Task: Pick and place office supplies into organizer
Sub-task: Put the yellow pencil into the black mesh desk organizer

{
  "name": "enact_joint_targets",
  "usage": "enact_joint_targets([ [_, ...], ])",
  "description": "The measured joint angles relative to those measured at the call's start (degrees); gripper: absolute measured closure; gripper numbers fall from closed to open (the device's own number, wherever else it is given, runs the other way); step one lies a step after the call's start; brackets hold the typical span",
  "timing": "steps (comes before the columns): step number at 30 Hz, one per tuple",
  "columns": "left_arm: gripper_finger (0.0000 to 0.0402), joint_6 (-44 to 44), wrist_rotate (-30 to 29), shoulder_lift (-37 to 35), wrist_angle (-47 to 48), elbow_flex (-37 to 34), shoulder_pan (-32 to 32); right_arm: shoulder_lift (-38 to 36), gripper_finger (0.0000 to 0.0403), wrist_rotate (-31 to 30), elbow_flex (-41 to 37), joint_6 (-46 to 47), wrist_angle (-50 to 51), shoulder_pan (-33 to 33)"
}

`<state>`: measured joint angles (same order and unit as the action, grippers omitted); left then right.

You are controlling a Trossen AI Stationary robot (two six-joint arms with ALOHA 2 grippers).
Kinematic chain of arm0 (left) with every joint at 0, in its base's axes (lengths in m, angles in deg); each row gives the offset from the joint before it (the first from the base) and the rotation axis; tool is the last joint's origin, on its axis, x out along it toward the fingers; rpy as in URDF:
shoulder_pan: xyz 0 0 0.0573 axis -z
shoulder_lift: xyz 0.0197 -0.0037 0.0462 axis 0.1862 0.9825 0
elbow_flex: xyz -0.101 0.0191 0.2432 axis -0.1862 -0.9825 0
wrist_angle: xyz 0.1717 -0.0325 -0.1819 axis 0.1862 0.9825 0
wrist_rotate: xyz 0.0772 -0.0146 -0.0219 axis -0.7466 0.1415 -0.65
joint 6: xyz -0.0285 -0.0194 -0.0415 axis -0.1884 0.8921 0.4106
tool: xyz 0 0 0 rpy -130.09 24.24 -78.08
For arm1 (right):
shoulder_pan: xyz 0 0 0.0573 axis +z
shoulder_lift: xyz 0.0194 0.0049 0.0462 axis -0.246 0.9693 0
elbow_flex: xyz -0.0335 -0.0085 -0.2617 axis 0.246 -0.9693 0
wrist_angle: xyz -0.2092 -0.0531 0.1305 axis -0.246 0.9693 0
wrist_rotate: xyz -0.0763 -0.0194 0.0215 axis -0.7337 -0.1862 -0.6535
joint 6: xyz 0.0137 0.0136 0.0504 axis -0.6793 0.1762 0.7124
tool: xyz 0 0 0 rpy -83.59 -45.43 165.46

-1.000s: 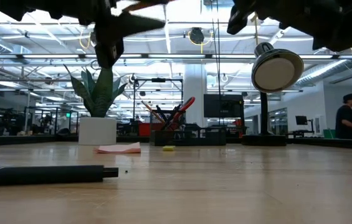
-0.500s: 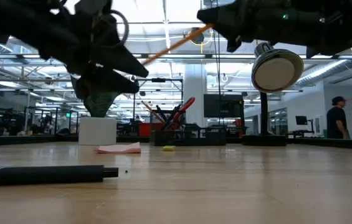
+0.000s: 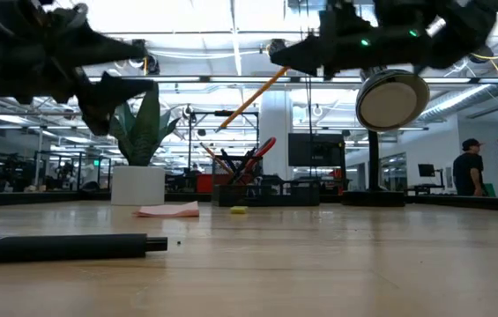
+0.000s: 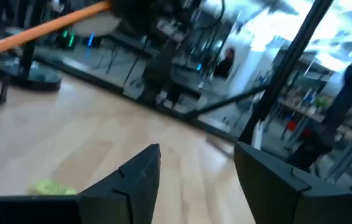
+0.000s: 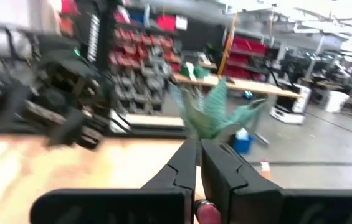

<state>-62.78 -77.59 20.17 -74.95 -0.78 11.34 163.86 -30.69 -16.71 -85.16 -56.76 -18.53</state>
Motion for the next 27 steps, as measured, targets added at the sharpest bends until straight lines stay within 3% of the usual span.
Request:
enact_joint_targets([
  [5,0.0195,-3.0,1.1,0.0,-4.4,-1.4,0.1,-0.8,0.0397,0.2,12.4,-4.3,20.4,-4.8],
  [11,0.0194,-3.7,1.0,0.0,-3.3,-1.3,0.2,-0.6,0.0397,1.0,23.7,-5.0,36.4,-11.6],
  [18,0.0205,-3.6,0.9,0.0,-3.8,-1.3,0.1,3.1,0.0397,8.2,28.1,-1.4,41.3,-18.6],
  [27,0.0204,-3.6,0.7,0.0,-4.3,-1.3,0.1,8.9,0.0397,11.8,31.8,-2.2,41.6,-20.1],
])
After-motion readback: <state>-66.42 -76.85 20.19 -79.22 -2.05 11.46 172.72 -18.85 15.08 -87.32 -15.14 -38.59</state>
